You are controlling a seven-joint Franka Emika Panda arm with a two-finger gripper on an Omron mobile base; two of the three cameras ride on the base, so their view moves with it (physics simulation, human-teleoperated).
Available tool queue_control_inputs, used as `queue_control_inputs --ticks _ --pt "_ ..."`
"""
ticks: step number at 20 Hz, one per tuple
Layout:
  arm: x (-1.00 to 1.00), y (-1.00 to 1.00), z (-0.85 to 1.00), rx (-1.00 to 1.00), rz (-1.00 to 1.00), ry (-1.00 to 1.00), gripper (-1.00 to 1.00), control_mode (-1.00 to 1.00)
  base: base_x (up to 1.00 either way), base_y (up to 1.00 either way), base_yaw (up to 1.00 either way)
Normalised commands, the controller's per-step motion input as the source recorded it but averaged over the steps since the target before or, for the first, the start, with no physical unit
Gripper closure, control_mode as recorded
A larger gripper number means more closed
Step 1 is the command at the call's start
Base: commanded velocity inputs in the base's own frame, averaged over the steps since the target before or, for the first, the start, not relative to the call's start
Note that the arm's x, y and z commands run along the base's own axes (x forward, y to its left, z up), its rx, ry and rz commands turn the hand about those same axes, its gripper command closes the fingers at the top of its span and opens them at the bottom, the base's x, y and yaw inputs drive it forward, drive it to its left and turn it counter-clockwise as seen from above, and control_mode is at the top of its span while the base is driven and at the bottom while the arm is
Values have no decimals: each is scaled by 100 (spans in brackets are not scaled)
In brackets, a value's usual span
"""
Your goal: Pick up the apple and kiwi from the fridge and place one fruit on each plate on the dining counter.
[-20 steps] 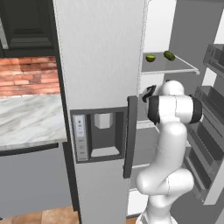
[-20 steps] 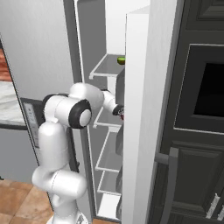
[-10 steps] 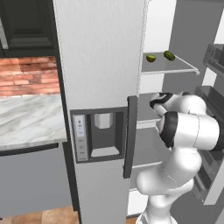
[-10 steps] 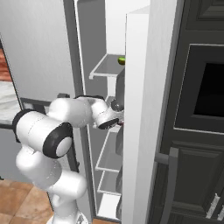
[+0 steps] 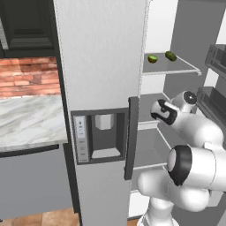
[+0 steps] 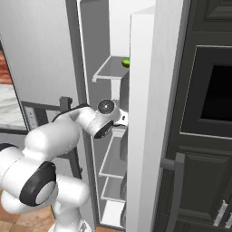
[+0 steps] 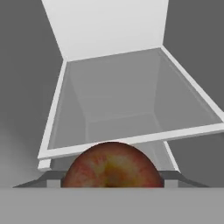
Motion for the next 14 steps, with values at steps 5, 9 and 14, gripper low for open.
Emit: queue_control_inputs --ticks 5,9,14 --pt "-22 3 77 0 -5 6 100 -100 0 0 0" --pt "-54 5 30 0 0 0 100 -100 0 0 0" --pt "-80 21 0 0 0 0 100 -100 0 0 0"
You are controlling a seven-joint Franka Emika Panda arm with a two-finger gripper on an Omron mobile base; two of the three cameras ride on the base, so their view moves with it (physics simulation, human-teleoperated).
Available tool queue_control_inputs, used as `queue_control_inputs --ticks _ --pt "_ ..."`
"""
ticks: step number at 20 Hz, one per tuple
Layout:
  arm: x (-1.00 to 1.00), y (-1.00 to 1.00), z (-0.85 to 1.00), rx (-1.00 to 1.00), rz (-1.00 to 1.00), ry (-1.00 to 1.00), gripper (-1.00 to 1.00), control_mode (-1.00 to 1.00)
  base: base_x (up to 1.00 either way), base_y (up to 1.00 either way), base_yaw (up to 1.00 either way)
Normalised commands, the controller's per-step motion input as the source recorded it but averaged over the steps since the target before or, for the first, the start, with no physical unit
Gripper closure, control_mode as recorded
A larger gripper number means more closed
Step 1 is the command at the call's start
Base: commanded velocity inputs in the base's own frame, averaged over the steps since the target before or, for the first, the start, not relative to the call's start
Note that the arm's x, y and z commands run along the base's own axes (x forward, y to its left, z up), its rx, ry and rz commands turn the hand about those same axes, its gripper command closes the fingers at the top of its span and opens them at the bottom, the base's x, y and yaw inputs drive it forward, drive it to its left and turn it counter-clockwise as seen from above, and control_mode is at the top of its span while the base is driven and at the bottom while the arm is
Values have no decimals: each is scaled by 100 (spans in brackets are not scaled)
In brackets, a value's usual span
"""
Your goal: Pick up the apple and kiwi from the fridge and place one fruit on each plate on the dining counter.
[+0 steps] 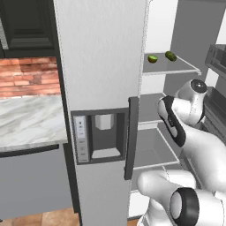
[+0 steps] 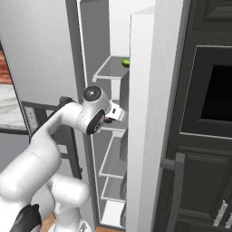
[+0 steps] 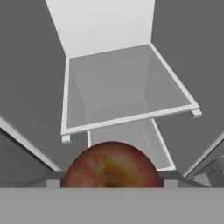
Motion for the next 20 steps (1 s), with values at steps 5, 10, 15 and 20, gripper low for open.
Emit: queue_control_inputs --ticks 5,10,15,20 --pt "-93 34 2 0 0 -1 100 -100 0 0 0" --pt "-84 34 12 0 0 -3 100 -100 0 0 0" --pt "-53 45 15 0 0 -2 100 -100 0 0 0" --pt "-38 33 38 0 0 -6 100 -100 0 0 0"
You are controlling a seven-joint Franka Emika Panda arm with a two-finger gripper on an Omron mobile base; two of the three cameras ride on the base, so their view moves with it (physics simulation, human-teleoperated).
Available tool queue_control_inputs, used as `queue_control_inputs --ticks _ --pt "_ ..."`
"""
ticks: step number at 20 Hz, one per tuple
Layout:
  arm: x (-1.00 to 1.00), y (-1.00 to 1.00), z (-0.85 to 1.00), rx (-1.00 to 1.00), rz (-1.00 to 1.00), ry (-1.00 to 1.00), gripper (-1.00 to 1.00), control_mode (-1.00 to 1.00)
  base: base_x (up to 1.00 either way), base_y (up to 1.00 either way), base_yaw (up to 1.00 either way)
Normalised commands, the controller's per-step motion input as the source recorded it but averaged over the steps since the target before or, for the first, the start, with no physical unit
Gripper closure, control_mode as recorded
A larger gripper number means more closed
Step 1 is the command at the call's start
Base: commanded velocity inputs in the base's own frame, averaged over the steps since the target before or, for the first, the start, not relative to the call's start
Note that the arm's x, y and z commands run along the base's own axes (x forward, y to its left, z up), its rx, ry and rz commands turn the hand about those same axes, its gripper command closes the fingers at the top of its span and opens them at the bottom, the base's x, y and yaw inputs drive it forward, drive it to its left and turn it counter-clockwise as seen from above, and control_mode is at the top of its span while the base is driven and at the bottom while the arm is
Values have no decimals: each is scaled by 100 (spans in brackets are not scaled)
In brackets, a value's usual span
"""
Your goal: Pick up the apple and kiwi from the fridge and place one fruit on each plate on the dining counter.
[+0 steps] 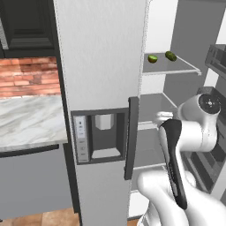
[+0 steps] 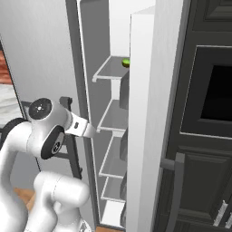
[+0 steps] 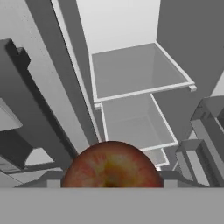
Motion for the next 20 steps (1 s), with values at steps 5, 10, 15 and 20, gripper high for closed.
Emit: queue_control_inputs --ticks 5,10,15,20 --pt "-39 20 41 -1 0 -2 100 -100 0 0 0" --pt "-72 5 -6 -7 0 -13 100 -100 0 0 0" --pt "-94 6 -29 -7 0 -13 100 -100 0 0 0" --pt "-88 23 -21 -10 0 -12 100 -100 0 0 0"
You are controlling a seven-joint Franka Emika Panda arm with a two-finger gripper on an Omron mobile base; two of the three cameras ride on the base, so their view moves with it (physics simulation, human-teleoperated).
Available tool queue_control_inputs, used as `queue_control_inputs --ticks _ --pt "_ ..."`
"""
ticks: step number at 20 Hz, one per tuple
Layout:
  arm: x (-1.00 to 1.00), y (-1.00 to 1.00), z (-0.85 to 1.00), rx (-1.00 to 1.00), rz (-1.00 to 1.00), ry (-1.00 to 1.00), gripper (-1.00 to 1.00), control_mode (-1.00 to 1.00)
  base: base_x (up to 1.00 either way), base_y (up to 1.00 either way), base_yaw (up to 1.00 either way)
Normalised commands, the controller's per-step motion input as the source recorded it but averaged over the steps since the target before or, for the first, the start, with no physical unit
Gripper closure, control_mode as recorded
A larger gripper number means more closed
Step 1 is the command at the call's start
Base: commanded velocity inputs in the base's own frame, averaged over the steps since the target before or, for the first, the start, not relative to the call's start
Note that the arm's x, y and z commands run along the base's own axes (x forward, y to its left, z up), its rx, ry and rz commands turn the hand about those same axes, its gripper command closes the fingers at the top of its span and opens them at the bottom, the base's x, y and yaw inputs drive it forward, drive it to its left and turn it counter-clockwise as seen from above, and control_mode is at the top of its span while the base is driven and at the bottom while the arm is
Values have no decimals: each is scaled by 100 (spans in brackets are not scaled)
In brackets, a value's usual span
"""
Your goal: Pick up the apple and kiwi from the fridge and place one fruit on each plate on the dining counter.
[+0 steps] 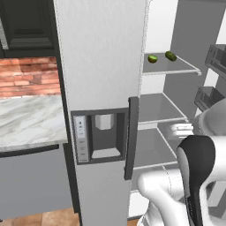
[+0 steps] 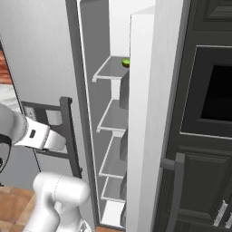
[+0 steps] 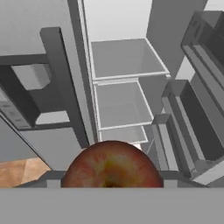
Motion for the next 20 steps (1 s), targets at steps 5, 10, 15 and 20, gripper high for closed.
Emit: queue_control_inputs --ticks 5,10,15,20 --pt "-41 26 -1 -10 0 -12 100 100 -24 14 0" --pt "0 0 0 0 0 0 100 100 -44 22 -8" --pt "0 0 0 0 0 0 100 100 -48 4 -35" --pt "0 0 0 0 0 0 100 100 -53 0 -64"
